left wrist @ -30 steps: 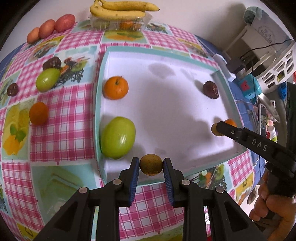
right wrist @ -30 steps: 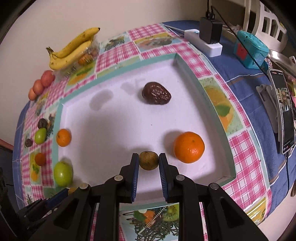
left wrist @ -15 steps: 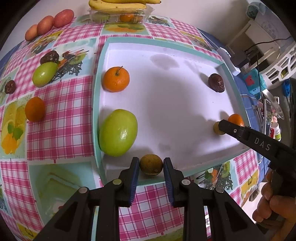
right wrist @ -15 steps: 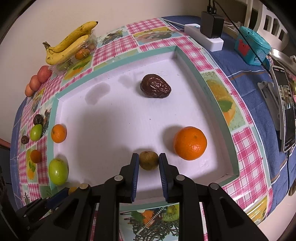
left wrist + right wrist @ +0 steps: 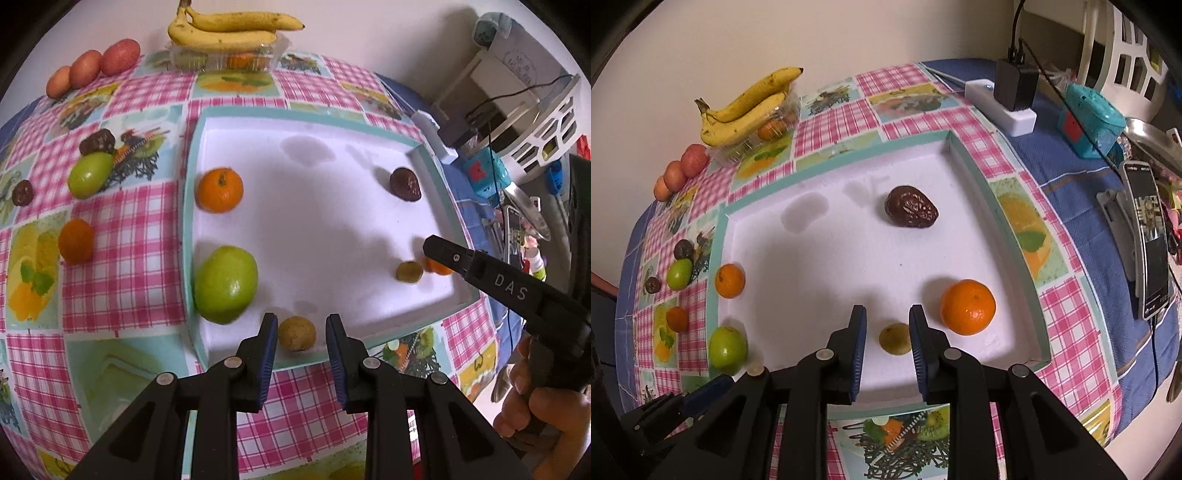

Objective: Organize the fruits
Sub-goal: 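Lower the kiwi into the tray and open the right tool, then move the right tool to a green fruit while the left tool approaches a dark brown fruit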

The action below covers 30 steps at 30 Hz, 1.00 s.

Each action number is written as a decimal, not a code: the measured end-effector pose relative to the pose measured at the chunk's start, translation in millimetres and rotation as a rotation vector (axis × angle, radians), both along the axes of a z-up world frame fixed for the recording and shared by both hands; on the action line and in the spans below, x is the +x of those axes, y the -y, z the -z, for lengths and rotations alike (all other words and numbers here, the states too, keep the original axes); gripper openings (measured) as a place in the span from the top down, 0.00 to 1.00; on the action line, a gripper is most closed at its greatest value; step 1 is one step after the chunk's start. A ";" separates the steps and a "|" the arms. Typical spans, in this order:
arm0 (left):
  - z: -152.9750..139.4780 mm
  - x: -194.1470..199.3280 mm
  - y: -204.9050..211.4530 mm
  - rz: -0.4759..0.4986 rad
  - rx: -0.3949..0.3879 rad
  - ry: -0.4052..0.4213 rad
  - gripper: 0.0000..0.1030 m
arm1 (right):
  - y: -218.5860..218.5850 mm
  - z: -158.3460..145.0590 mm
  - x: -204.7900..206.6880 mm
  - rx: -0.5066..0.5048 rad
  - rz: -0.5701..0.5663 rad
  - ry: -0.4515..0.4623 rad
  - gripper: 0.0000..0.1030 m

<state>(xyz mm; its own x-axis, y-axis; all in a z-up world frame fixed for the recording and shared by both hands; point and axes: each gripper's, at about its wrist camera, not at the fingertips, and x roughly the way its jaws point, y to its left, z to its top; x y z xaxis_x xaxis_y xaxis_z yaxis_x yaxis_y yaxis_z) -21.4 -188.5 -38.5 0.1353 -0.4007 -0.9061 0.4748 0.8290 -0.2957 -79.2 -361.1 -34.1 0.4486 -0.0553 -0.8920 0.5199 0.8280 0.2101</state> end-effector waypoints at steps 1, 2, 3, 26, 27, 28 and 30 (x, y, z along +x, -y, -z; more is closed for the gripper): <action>-1.0 0.3 -1.7 -0.004 -0.001 0.002 0.71 | -0.1 -1.0 0.1 -0.001 0.000 0.002 0.77; -1.7 1.7 -4.1 -0.015 -0.005 0.000 0.71 | -0.2 -1.1 0.1 0.000 -0.002 0.001 0.77; -2.5 3.4 -8.0 -0.027 -0.011 -0.005 0.71 | -0.5 -0.8 0.5 0.001 -0.003 -0.001 0.77; -21.6 67.4 -170.2 -0.677 0.191 0.114 0.00 | -59.5 -0.7 27.0 -0.053 -0.151 -0.007 0.40; -21.7 68.9 -173.0 -0.688 0.193 0.115 0.00 | -61.9 -0.8 28.6 -0.052 -0.159 -0.007 0.40; -22.8 68.8 -177.8 -0.698 0.195 0.116 0.00 | -64.5 -0.6 30.3 -0.051 -0.165 -0.007 0.40; -22.2 71.3 -184.8 -0.715 0.204 0.118 0.00 | -70.1 -0.5 33.8 -0.050 -0.171 -0.008 0.34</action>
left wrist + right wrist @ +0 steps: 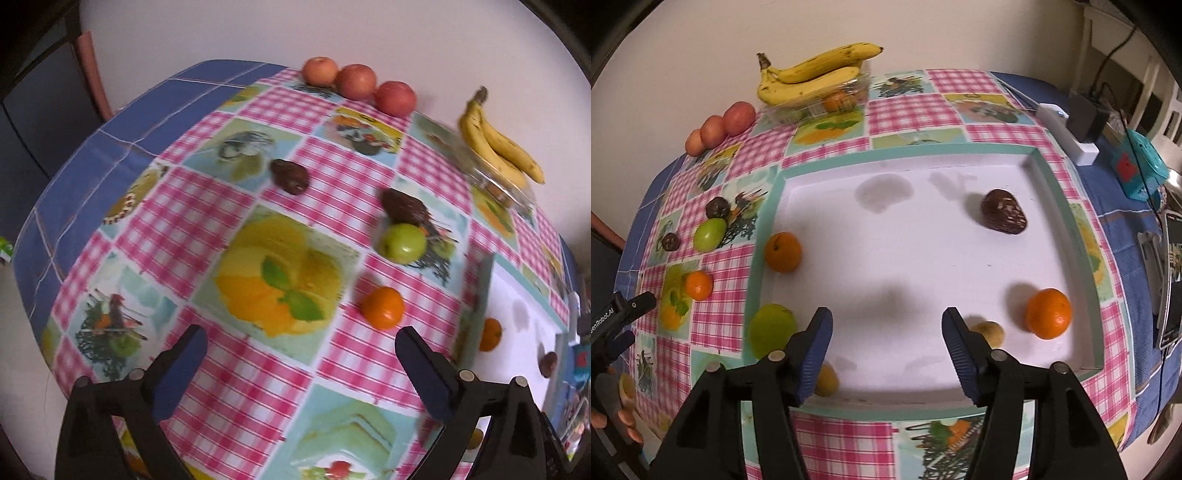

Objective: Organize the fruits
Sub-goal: 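Move the right tool to a green fruit while the left tool approaches a dark brown fruit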

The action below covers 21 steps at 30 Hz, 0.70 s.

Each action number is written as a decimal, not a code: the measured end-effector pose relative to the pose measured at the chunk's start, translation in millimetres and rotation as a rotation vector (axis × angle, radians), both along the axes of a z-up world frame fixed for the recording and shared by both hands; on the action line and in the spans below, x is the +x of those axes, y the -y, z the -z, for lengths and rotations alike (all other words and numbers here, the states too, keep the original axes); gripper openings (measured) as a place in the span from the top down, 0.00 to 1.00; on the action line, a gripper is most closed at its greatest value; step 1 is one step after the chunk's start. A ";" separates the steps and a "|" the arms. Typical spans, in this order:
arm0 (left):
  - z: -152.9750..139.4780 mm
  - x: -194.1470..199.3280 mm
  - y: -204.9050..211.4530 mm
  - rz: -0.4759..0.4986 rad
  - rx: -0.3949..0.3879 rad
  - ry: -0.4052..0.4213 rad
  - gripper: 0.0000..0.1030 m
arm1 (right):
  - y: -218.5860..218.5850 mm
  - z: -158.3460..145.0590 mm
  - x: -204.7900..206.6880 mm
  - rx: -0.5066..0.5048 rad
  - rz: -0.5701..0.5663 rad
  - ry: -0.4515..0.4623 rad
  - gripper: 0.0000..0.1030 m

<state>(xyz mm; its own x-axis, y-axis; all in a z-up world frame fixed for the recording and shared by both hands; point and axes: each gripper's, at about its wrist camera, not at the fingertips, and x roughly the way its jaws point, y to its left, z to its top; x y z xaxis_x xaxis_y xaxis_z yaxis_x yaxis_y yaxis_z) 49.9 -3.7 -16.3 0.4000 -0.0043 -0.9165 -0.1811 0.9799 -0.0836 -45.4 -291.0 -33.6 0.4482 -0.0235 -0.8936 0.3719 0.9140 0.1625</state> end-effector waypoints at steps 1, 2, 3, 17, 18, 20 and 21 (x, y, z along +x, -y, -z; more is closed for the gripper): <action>0.5 1.0 -3.8 -0.008 0.003 -0.001 0.00 | -2.9 0.1 1.9 0.000 0.000 0.001 0.32; 0.2 1.1 -6.8 -0.014 0.005 0.000 0.00 | -5.0 0.1 3.4 0.001 -0.001 0.003 0.27; -0.3 1.7 -9.6 -0.021 0.006 0.001 0.00 | -8.2 0.2 5.7 0.003 -0.004 0.005 0.23; -5.1 14.9 -60.4 -0.132 0.040 0.029 0.00 | -58.1 0.3 35.5 0.006 -0.085 0.064 0.09; -5.2 16.5 -63.3 -0.136 0.042 0.030 0.00 | -61.0 0.0 38.0 0.010 -0.091 0.072 0.09; -6.8 20.6 -70.3 -0.151 0.045 0.038 0.00 | -67.1 -2.4 43.1 0.002 -0.101 0.087 0.09; -7.6 22.8 -73.0 -0.155 0.041 0.040 0.00 | -69.8 -4.1 46.0 -0.007 -0.104 0.096 0.09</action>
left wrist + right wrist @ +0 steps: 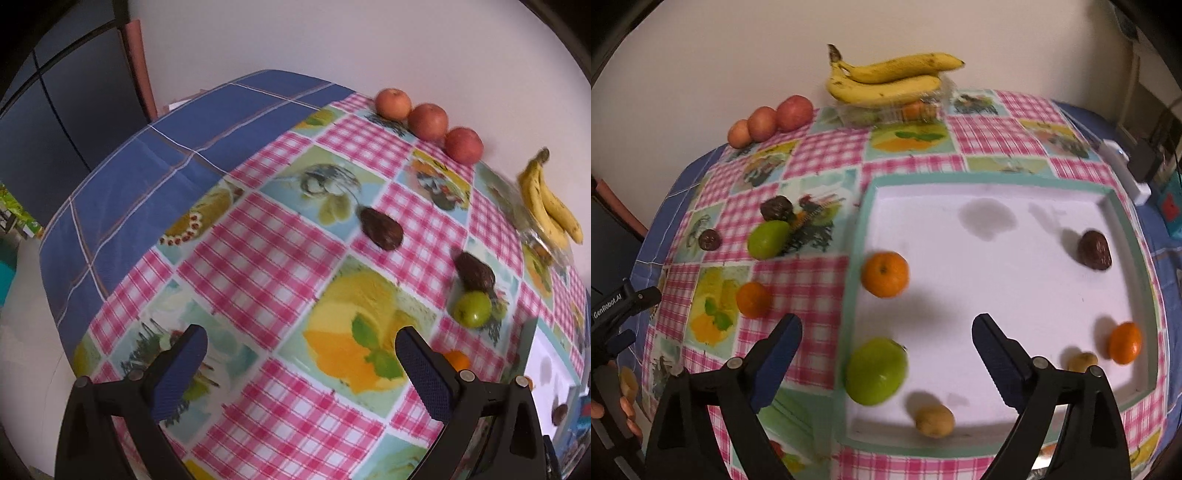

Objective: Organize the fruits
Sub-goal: 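Move the right tool to a green fruit while the left tool approaches a dark brown fruit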

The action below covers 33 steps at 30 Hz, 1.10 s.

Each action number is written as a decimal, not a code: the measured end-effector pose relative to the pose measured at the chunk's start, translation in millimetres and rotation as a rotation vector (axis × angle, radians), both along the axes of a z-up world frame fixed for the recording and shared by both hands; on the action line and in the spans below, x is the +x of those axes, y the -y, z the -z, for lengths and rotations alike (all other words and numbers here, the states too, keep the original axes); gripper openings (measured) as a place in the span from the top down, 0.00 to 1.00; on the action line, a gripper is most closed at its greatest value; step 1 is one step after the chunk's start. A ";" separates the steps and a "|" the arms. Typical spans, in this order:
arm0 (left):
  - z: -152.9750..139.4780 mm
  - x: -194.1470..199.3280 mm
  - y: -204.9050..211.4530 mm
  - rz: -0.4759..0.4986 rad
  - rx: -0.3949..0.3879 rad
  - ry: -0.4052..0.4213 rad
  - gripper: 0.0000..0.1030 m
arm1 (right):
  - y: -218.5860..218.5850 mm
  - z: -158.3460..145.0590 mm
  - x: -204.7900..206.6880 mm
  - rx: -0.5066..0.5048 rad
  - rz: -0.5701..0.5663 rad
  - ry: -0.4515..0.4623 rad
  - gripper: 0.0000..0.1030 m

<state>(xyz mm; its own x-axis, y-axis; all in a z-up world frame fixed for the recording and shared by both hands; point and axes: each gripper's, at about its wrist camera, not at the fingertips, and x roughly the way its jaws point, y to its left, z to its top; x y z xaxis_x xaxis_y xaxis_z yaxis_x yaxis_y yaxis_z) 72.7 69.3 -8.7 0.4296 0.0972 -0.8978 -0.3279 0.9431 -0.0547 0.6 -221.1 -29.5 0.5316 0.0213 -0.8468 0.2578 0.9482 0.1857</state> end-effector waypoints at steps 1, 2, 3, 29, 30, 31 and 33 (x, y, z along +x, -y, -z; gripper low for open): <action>-2.1 2.7 -3.2 -0.007 -0.008 0.011 0.00 | -3.2 -3.8 3.4 -0.010 -0.004 0.015 0.09; -4.4 4.0 -4.7 -0.008 -0.015 0.024 0.00 | -4.8 -7.4 4.9 -0.012 -0.009 0.028 0.09; -7.2 5.8 -5.3 -0.005 -0.024 0.041 0.00 | -6.9 -12.0 7.0 -0.009 -0.018 0.048 0.09; -48.1 81.4 13.0 0.109 -0.068 0.222 0.00 | -35.7 -51.5 96.3 0.009 -0.131 0.130 0.09; -47.6 84.3 13.3 0.106 -0.071 0.222 0.00 | -35.8 -50.9 99.0 0.008 -0.132 0.131 0.09; -47.5 87.0 14.0 0.108 -0.075 0.222 0.00 | -36.5 -50.0 102.1 0.010 -0.134 0.129 0.09; -48.9 94.1 18.4 0.126 -0.062 0.226 0.00 | -37.9 -48.9 107.9 0.012 -0.142 0.126 0.09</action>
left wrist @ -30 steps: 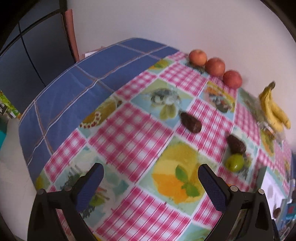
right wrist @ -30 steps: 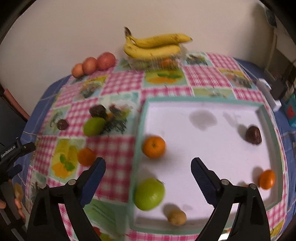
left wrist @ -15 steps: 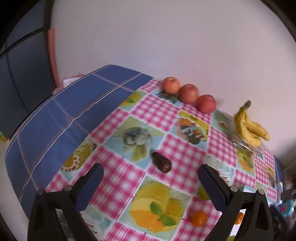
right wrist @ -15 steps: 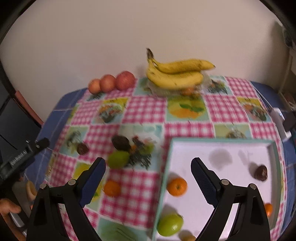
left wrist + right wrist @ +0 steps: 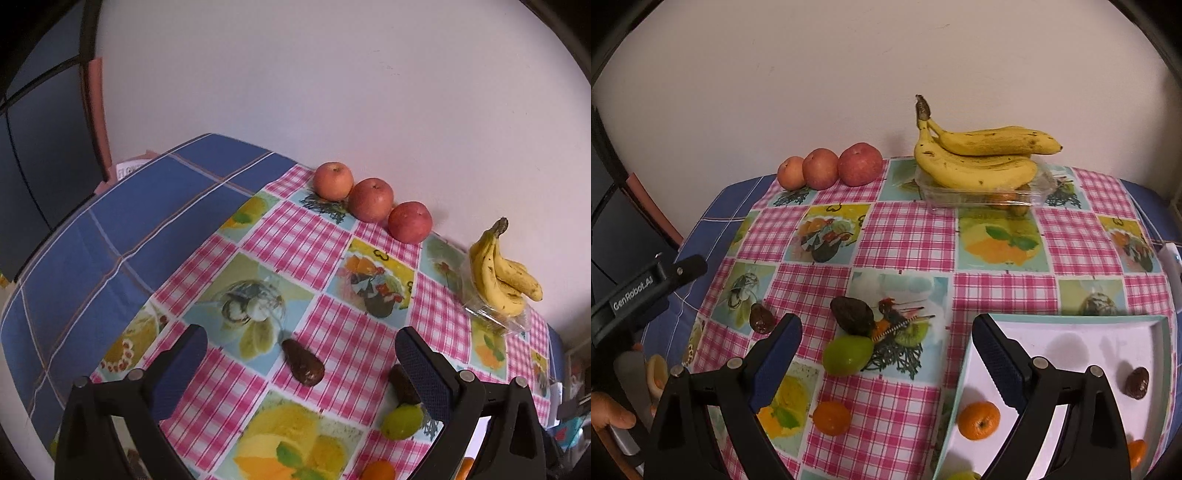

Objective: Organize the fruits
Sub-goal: 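Move the right tool to a green fruit while the left tool approaches a dark brown fruit, then grasp the green fruit with the right tool while the left tool grasps the dark brown fruit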

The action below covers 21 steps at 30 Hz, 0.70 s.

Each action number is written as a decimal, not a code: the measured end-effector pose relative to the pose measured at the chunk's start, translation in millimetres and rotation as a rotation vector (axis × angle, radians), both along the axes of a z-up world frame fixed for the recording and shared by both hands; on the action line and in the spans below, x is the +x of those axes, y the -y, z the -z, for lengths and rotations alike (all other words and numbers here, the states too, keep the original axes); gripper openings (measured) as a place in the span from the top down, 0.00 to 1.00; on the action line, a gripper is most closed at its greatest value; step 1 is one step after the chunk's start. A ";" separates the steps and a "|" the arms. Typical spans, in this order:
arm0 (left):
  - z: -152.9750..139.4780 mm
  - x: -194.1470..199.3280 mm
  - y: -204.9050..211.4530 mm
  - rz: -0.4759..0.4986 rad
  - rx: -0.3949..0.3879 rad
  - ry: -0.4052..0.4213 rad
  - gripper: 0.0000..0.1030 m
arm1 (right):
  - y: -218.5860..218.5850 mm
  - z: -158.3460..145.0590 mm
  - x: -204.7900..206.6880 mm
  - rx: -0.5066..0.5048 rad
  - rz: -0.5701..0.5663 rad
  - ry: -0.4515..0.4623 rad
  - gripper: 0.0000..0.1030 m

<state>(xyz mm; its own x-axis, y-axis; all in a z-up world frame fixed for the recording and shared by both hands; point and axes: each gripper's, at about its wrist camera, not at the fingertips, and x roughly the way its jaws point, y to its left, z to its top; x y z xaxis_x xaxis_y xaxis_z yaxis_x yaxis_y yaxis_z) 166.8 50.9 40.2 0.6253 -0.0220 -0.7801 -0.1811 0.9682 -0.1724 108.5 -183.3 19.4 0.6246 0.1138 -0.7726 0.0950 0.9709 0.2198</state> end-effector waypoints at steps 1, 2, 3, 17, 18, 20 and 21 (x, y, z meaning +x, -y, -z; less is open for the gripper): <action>-1.2 2.1 2.4 0.008 0.008 0.006 0.00 | -1.0 0.0 3.0 -0.008 -0.001 0.003 0.09; -2.7 4.8 6.7 0.022 0.019 0.018 0.00 | -1.9 0.0 5.0 -0.015 -0.001 0.003 0.09; -3.1 7.2 9.3 0.035 0.022 0.021 0.00 | -2.7 0.7 7.6 -0.022 -0.003 0.002 0.09; 26.0 33.5 6.5 0.114 -0.021 -0.069 0.07 | -18.0 21.4 28.1 -0.055 -0.030 -0.046 0.10; 29.9 34.3 6.3 0.115 -0.023 -0.081 0.07 | -20.2 26.1 29.3 -0.058 -0.036 -0.059 0.10; 43.3 36.3 6.6 0.122 -0.031 -0.116 0.07 | -25.0 38.0 32.1 -0.058 -0.051 -0.091 0.11; 48.4 37.4 7.2 0.126 -0.037 -0.129 0.08 | -26.7 43.6 33.1 -0.054 -0.057 -0.106 0.13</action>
